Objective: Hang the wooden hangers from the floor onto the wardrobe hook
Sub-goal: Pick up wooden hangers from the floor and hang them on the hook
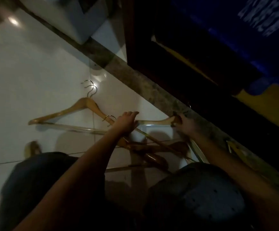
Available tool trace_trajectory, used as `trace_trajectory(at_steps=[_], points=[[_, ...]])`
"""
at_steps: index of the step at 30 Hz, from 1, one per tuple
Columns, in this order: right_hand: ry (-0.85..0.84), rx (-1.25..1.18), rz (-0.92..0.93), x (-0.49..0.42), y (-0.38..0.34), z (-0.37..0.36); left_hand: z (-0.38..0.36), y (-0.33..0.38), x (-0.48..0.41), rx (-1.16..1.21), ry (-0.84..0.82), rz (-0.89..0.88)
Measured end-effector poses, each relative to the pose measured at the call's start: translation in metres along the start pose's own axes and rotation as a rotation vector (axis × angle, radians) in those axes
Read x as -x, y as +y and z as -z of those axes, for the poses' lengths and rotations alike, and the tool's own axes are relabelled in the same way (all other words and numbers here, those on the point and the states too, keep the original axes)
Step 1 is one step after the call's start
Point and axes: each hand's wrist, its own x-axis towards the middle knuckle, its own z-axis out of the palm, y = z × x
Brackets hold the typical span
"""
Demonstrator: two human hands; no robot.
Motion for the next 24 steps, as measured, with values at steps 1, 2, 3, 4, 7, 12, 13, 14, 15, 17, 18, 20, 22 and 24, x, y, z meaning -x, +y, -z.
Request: trace_trajectory(at_steps=[1,2,3,4,7,12,13,14,15,17,18,20,22,24], points=[[0.022,0.062,-0.015,-0.008,0.01,-0.007,-0.013,-0.003,-0.012,-0.033,-0.01,0.003],[0.06,0.148,-0.042,-0.014,0.017,-0.011,-0.021,-0.005,-0.023,-0.068,-0.001,0.001],[0.092,0.235,-0.049,-0.021,0.025,-0.017,-0.031,-0.01,-0.034,-0.113,0.015,-0.016],[0.122,0.279,-0.036,-0.022,0.028,-0.021,-0.037,-0.013,-0.039,-0.141,0.02,-0.025],[0.134,0.263,0.005,-0.024,0.028,-0.024,-0.046,-0.013,-0.045,-0.267,0.012,-0.077],[0.184,0.077,0.028,0.014,-0.009,0.024,0.007,0.006,-0.01,-0.106,0.033,-0.045],[0.2,0.046,0.039,0.027,-0.02,0.04,0.027,0.009,0.004,-0.04,0.033,-0.043],[0.204,0.038,0.06,0.041,-0.031,0.058,0.048,0.013,0.02,-0.001,0.035,-0.043],[0.192,0.039,0.087,0.057,-0.041,0.075,0.07,0.017,0.037,0.009,0.042,-0.045],[0.17,0.033,0.142,0.097,-0.063,0.11,0.115,0.029,0.075,-0.02,0.064,-0.062],[0.167,0.028,0.163,0.121,-0.076,0.128,0.137,0.038,0.097,-0.031,0.068,-0.071],[0.164,0.03,0.176,0.172,-0.099,0.167,0.18,0.059,0.144,-0.051,0.059,-0.075],[0.143,0.034,0.175,0.227,-0.121,0.21,0.221,0.079,0.19,-0.02,0.033,-0.067],[0.138,0.035,0.18,0.281,-0.141,0.258,0.267,0.102,0.237,0.013,0.025,-0.072]])
